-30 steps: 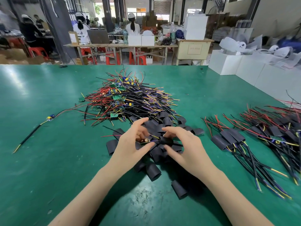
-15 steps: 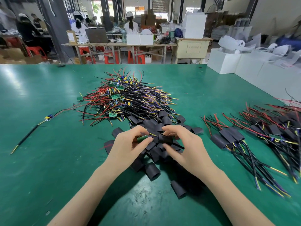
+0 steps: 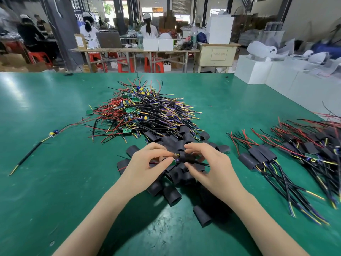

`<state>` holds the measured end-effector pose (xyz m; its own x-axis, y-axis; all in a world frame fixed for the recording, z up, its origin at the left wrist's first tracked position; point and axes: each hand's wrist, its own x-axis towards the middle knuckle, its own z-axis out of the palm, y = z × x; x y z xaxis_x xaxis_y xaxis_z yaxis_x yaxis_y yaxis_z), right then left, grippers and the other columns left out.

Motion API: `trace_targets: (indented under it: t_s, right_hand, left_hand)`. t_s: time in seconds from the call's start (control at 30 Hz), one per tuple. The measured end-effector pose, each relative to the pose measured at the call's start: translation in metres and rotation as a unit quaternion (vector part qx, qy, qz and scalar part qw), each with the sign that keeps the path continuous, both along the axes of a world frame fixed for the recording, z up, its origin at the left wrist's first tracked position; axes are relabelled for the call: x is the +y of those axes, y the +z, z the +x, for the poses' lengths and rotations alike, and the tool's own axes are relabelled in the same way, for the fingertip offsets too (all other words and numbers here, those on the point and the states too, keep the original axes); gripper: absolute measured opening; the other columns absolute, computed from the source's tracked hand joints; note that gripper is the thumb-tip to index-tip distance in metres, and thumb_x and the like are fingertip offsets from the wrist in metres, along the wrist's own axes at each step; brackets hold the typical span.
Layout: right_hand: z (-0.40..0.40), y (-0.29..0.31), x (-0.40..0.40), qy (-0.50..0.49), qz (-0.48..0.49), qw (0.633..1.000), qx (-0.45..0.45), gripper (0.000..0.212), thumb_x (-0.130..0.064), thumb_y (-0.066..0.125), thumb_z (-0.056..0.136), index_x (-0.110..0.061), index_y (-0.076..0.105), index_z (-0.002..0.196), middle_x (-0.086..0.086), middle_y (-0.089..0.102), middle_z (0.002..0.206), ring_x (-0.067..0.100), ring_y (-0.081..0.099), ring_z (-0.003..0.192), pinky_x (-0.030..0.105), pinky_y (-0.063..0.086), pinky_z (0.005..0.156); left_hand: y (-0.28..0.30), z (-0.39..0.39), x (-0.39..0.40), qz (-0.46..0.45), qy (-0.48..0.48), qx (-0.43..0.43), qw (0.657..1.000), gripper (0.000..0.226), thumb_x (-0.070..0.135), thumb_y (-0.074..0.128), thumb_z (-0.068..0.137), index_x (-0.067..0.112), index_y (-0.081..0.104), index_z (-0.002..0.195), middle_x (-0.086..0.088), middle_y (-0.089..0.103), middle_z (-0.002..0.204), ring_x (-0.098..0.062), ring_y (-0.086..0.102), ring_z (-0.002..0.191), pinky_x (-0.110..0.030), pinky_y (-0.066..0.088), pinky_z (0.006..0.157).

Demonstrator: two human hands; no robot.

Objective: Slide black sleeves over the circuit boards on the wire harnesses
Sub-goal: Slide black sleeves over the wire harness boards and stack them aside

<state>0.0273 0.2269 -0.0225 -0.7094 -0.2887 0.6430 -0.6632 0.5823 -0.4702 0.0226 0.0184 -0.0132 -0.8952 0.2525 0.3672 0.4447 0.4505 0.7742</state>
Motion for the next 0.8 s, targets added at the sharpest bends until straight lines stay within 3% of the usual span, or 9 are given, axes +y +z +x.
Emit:
trace_targets:
  t_s: [0.13, 0.23, 0.4, 0.53, 0.67, 0.8]
  right_hand:
    - [0.000, 0.002, -0.001, 0.006, -0.009, 0.999, 0.034, 0.037, -0.007, 0.071, 0.080, -0.014, 0.063, 0.115, -0.009, 0.063, 0.110, 0.006, 0.060, 0.100, 0.030, 0.053, 0.083]
    - [0.000, 0.003, -0.001, 0.014, -0.012, 0.999, 0.048, 0.033, -0.006, 0.069, 0.080, -0.011, 0.063, 0.113, -0.008, 0.063, 0.110, 0.007, 0.060, 0.101, 0.033, 0.054, 0.081]
    - [0.000, 0.001, 0.000, 0.024, -0.006, 1.000, -0.005, 0.042, -0.010, 0.071, 0.079, -0.016, 0.060, 0.119, -0.011, 0.063, 0.109, 0.005, 0.059, 0.103, 0.033, 0.056, 0.077]
    - [-0.001, -0.001, 0.001, 0.019, 0.023, 0.999, -0.042, 0.050, -0.014, 0.072, 0.077, -0.025, 0.056, 0.123, -0.015, 0.064, 0.109, 0.002, 0.060, 0.101, 0.025, 0.057, 0.071]
    - [-0.001, 0.000, 0.000, 0.040, 0.032, 0.997, -0.058, 0.048, -0.017, 0.072, 0.078, -0.025, 0.056, 0.123, -0.017, 0.064, 0.107, -0.001, 0.060, 0.100, 0.021, 0.053, 0.076]
    - [-0.001, -0.001, 0.001, 0.030, 0.020, 0.998, -0.053, 0.047, -0.015, 0.074, 0.078, -0.024, 0.057, 0.121, -0.016, 0.064, 0.106, 0.001, 0.060, 0.099, 0.027, 0.054, 0.080]
  left_hand:
    - [0.000, -0.002, -0.003, 0.001, -0.020, -0.019, 1.000, 0.014, 0.014, 0.074, 0.084, 0.020, 0.079, 0.096, 0.008, 0.068, 0.103, -0.003, 0.065, 0.089, -0.009, 0.045, 0.076]
    - [-0.001, -0.003, -0.005, 0.005, -0.023, -0.032, 0.999, 0.008, 0.015, 0.077, 0.081, 0.015, 0.078, 0.089, 0.006, 0.069, 0.103, -0.009, 0.067, 0.091, -0.021, 0.050, 0.087]
    - [-0.005, 0.000, -0.003, 0.012, -0.041, -0.046, 0.998, 0.013, 0.015, 0.074, 0.084, 0.015, 0.064, 0.092, -0.001, 0.069, 0.087, -0.019, 0.066, 0.082, -0.028, 0.055, 0.081]
    - [-0.006, 0.000, -0.002, 0.010, -0.033, -0.016, 0.999, 0.015, 0.012, 0.077, 0.081, 0.015, 0.066, 0.091, -0.001, 0.069, 0.084, -0.022, 0.067, 0.080, -0.041, 0.055, 0.080]
    - [-0.008, -0.001, -0.001, 0.038, -0.042, -0.015, 0.998, 0.018, 0.007, 0.078, 0.079, 0.016, 0.069, 0.092, 0.004, 0.072, 0.086, -0.015, 0.070, 0.083, -0.038, 0.056, 0.083]
    - [-0.010, -0.002, -0.003, 0.028, -0.052, -0.011, 0.998, 0.028, 0.002, 0.075, 0.080, 0.019, 0.070, 0.102, 0.003, 0.072, 0.099, -0.016, 0.070, 0.092, -0.035, 0.056, 0.086]
